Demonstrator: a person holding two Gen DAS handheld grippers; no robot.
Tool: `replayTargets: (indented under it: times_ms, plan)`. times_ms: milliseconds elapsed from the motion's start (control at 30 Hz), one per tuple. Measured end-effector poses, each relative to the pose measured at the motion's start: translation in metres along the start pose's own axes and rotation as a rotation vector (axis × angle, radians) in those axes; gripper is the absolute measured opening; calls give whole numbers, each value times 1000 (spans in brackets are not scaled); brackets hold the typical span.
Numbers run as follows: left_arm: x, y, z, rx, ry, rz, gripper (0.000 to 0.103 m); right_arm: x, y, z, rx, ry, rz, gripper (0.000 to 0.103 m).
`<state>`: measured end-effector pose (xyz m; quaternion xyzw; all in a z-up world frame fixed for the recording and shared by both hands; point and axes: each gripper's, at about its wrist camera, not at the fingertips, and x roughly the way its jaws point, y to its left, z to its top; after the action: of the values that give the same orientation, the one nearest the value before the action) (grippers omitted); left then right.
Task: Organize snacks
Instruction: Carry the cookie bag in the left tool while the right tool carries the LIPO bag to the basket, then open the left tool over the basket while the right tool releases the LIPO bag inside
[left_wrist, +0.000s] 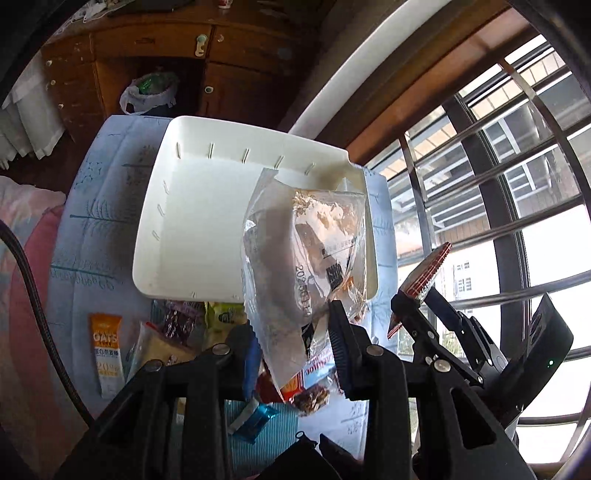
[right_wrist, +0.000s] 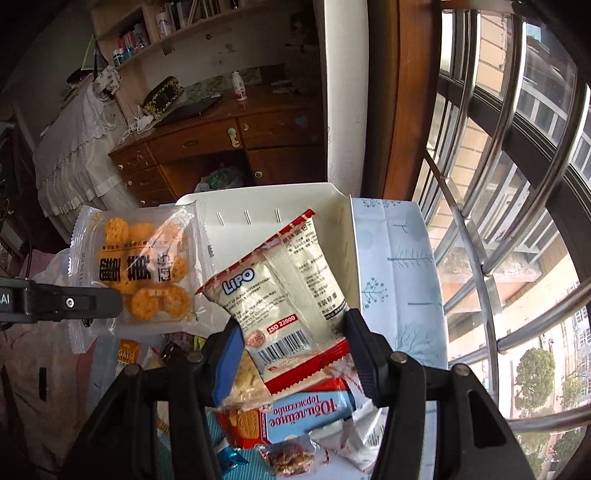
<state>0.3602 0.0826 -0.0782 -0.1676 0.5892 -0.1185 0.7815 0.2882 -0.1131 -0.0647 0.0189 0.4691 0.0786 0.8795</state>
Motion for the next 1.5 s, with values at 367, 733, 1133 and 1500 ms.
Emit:
replayTargets:
  times_ms: [367, 733, 1133, 1500]
  plan:
    - [33, 13, 13, -4, -198, 9, 25, 51, -23, 16, -17, -98, 74, 55]
    - [22, 11, 13, -8, -313, 117, 54, 81, -31, 17, 27, -45, 135, 68]
    - [-4, 2, -4, 14, -312, 191, 55, 58, -36, 5, 70, -63, 129, 70]
    - [-49, 4, -43, 82, -334, 169, 55, -7, -26, -24, 61, -149, 74, 70]
